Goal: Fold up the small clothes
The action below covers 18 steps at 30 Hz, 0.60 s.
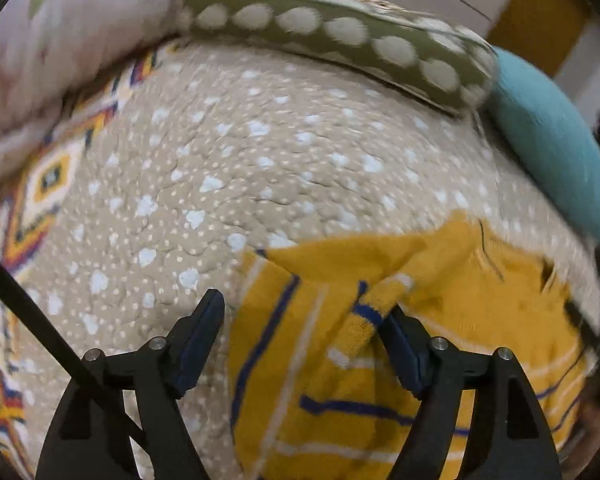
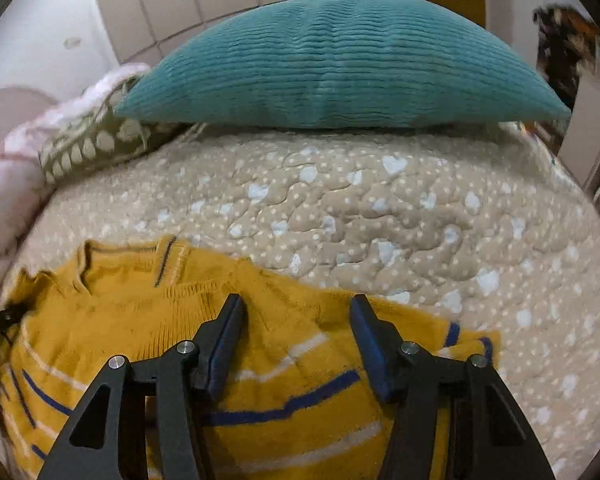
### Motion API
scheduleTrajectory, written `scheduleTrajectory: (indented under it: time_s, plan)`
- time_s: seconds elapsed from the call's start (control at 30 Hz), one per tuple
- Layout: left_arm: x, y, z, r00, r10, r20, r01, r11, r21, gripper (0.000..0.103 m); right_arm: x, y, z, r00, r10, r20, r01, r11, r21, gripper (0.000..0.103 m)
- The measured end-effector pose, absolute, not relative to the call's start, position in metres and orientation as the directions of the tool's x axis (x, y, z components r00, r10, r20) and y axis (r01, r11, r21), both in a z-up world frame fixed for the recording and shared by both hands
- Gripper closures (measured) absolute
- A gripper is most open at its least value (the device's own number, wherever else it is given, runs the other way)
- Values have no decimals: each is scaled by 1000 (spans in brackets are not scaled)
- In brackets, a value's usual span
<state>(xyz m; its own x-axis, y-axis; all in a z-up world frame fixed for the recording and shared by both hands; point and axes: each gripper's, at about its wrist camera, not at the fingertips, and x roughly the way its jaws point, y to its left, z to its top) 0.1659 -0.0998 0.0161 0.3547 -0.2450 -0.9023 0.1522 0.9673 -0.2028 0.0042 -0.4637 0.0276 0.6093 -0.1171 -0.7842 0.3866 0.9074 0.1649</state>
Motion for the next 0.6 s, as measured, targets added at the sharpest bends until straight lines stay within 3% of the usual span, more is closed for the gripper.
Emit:
scheduleTrajectory:
  time_s: [0.13, 0.23, 0.33, 0.47, 0.57, 0.6]
  plan:
    - [163, -81, 21, 343, -311, -886, 94, 950, -297, 27, -18, -467, 43, 629, -101, -771, 406, 888, 215, 43]
    - [146, -72, 29, 350, -315, -882, 113, 949, -295, 27, -47, -457, 63, 663, -38, -747, 343, 903, 259, 43]
    - [125, -62, 36, 351, -323, -879, 145, 946, -289, 27, -79, -435, 80, 668, -56, -742, 278, 944, 179, 42]
    - [93, -44, 46, 359, -362, -860, 169, 932, -321, 27, -106, -427, 76, 644, -132, -753, 302, 949, 92, 31]
    - [71, -41, 43, 362, -332, -871, 195, 941, -277, 27, -116, -438, 61, 600, -151, -786, 349, 933, 87, 31]
    - [65, -43, 42, 365, -319, -875, 207, 944, -257, 27, -115, -441, 54, 589, -132, -797, 348, 932, 103, 38]
